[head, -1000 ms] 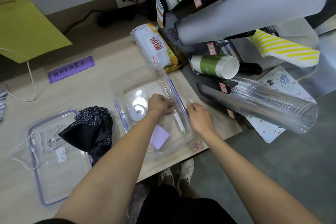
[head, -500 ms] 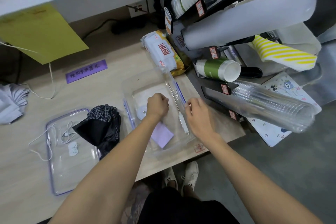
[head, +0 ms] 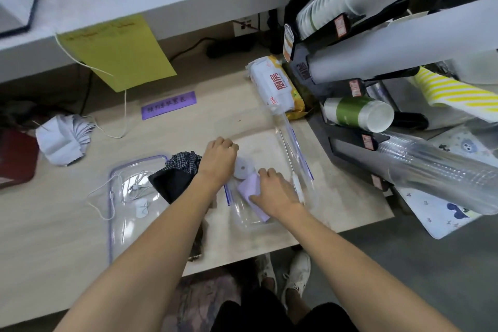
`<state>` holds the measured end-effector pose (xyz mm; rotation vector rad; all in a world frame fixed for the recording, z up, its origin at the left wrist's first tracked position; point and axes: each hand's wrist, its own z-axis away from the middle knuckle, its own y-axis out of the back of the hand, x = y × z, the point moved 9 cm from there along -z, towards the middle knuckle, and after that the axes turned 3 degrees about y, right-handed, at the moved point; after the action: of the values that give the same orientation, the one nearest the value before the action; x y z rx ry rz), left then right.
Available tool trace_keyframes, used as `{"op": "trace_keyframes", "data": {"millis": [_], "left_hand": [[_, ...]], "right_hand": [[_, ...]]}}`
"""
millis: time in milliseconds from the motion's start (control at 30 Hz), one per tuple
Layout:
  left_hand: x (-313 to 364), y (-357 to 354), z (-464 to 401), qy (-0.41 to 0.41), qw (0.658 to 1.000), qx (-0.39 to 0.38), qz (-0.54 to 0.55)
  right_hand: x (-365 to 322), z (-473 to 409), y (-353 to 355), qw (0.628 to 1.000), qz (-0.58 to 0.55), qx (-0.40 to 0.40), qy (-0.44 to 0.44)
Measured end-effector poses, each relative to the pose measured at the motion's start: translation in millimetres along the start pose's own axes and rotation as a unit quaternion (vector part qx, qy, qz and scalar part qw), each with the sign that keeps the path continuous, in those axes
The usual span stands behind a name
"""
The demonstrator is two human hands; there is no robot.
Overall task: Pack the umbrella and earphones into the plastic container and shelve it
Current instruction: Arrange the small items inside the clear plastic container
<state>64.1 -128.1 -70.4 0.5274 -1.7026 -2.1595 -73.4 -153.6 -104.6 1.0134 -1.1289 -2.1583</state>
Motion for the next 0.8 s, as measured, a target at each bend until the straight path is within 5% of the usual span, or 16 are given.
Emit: {"op": "trace_keyframes", "data": {"millis": [600,800], "left_hand": [[27.8,-23.7,13.7,-0.075,0.996,-0.035,-0.043],[49.5,-33.6,15.8,-0.063,0.994,-0.082,0.02]], "right_hand": [[26.0,3.2,-11.8,0.992,0.088,0.032,-0.079],[29.8,8.9,1.2,0.986,0.158,0.035,-0.047]]}}
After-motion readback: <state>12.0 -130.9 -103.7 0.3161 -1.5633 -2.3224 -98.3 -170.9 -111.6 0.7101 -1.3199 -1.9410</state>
